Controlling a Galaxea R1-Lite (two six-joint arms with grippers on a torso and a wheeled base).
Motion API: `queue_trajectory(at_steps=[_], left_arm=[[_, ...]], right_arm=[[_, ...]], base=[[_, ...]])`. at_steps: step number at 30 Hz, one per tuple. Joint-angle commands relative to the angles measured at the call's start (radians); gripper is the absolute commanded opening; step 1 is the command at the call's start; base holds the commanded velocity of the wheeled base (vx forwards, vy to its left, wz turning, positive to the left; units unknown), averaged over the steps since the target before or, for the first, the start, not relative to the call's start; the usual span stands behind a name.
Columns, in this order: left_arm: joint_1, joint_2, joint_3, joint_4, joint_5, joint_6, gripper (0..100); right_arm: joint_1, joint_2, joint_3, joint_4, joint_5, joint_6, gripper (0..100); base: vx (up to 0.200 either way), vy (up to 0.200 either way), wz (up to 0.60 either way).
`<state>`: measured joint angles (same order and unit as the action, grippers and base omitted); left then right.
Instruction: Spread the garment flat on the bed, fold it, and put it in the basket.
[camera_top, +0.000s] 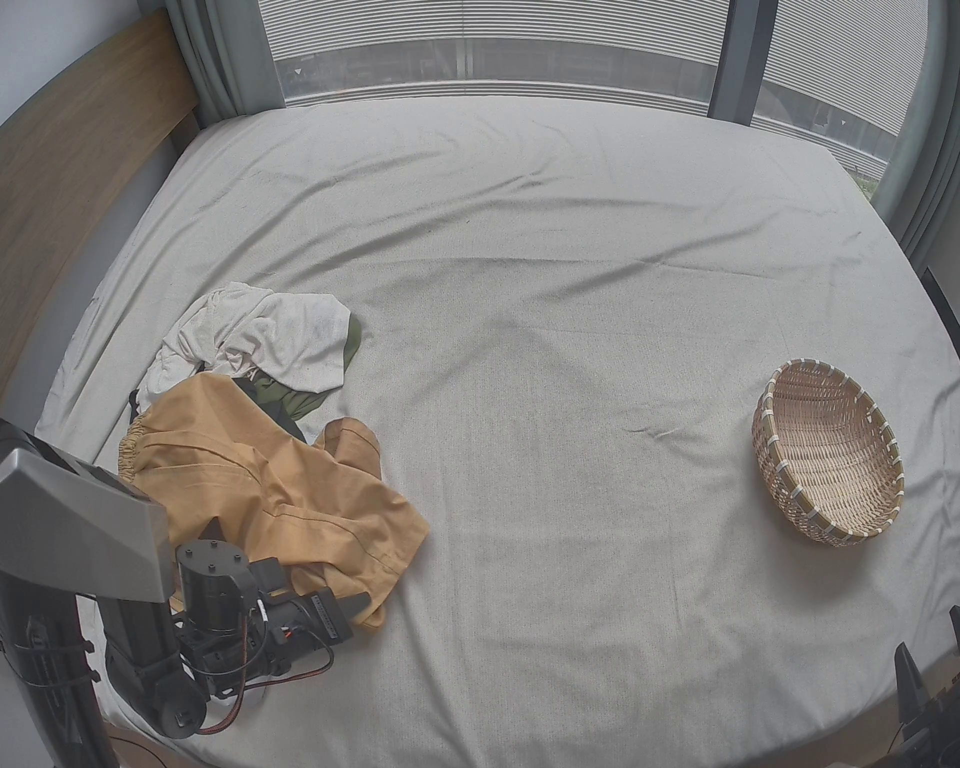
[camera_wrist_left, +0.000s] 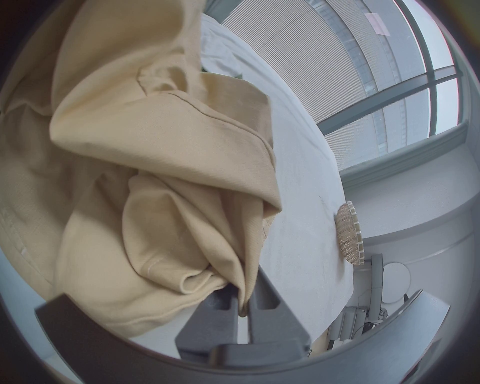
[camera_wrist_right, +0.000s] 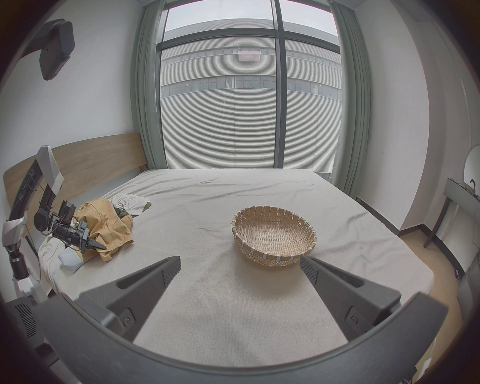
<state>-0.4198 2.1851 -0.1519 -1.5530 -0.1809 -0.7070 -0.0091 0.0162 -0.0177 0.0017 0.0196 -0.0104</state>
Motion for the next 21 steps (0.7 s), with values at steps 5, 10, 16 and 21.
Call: queue_trajectory(at_steps=[5, 10, 16, 21], left_arm=[[-0.088, 0.01, -0.038, 0.001, 0.018, -0.002, 0], [-0.103, 0.019, -0.071, 0.001, 0.031, -0.003, 0], [-0.129, 0.021, -0.086, 0.001, 0.034, -0.003, 0], [-0.157, 0.019, -0.103, 0.001, 0.06, -0.003, 0]], right_arm=[[0.0, -0.016, 0.018, 0.0, 0.0, 0.0, 100], [0.0, -0.016, 0.018, 0.0, 0.0, 0.0, 100], [0.0, -0.016, 0.018, 0.0, 0.0, 0.0, 100], [-0.002, -0.016, 0.018, 0.0, 0.0, 0.0, 100]], base=[[0.0, 0.0, 0.0], [0.0, 0.0, 0.0], [0.0, 0.0, 0.0], [0.0, 0.0, 0.0]])
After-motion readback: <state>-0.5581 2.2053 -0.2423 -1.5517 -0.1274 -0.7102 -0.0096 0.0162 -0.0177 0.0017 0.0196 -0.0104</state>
